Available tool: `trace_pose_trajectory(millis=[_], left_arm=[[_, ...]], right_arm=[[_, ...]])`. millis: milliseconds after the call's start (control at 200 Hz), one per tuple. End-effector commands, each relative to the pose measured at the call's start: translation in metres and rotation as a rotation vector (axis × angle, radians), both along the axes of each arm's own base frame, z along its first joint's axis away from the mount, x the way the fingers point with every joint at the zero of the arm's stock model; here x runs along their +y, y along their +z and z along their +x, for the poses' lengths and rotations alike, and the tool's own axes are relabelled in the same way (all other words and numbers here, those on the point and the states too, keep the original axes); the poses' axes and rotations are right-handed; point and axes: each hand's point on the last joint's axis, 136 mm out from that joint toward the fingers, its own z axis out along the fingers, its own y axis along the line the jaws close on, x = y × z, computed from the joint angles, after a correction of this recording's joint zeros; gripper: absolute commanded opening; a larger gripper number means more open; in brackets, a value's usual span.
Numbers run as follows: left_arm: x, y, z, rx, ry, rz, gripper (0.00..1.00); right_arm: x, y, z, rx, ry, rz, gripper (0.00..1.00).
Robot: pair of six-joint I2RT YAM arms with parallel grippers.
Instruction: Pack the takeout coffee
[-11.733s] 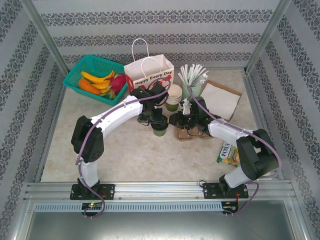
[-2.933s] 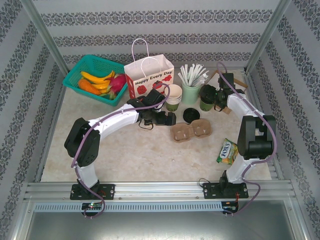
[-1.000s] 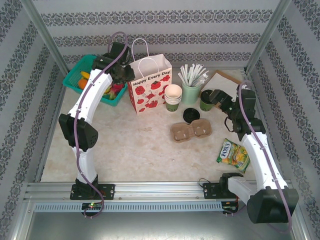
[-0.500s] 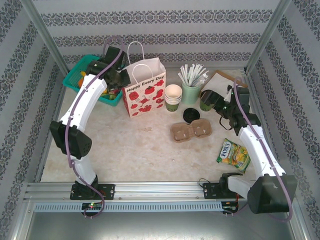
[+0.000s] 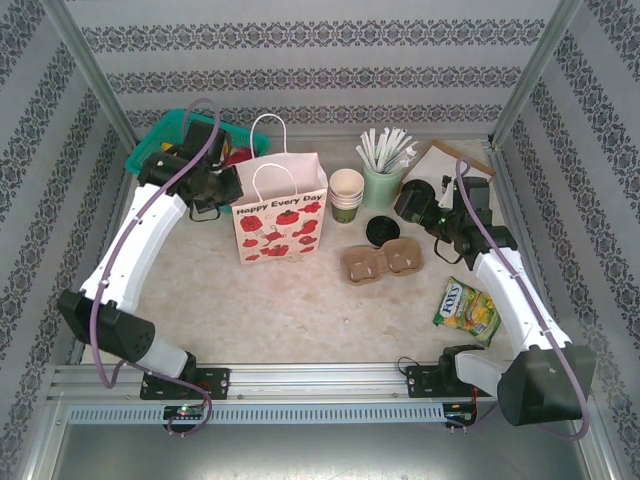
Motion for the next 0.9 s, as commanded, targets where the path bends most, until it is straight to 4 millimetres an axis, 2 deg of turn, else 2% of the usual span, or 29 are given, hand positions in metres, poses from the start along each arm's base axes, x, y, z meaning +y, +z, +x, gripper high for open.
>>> trace_pose_trajectory(millis=[0,120,175,260,380,460,580,699,819,894], left_arm=[[0.0,-0.003,-0.033,0.052,0.029,-0.054,0.05],[-0.019,-0.008,-0.041,0.029,0.05,-0.186,0.11],[-0.026,-0.011,-0.043,0.036,0.053,-0.202,0.12],[-0.046,-0.016,-0.044,0.053,0.001,-0.229,0.2],[-0.09,-0.009,-0.045,0.041,-0.196,-0.276,0.43],[-0.104,0.002,-0.05,0.019,-0.296,-0.269,0.58],[-0.095,0.013,-0.055,-0.035,-0.358,-0.195,0.75],[-0.076,0.029,-0.057,-0.086,-0.45,-0.04,0.99],[-0.062,0.038,-0.048,-0.145,-0.561,0.088,1.0],[-0.054,0.037,-0.029,-0.196,-0.602,0.147,1.0]], right_arm=[[0.004,0.004,-0.002,0.016,0.029,-0.029,0.98],[0.005,-0.001,0.001,0.027,0.023,-0.037,0.98],[0.007,-0.002,0.002,0.032,0.027,-0.037,0.98],[0.011,-0.003,0.005,0.04,0.042,-0.042,0.98],[0.02,-0.004,0.008,0.041,0.086,-0.067,0.98],[0.024,-0.006,0.008,0.048,0.11,-0.098,0.98],[0.028,-0.008,0.009,0.052,0.127,-0.125,0.98],[0.031,-0.009,0.009,0.053,0.14,-0.132,0.98],[0.032,-0.011,0.007,0.052,0.142,-0.142,0.98],[0.032,-0.013,0.006,0.046,0.133,-0.141,0.98]])
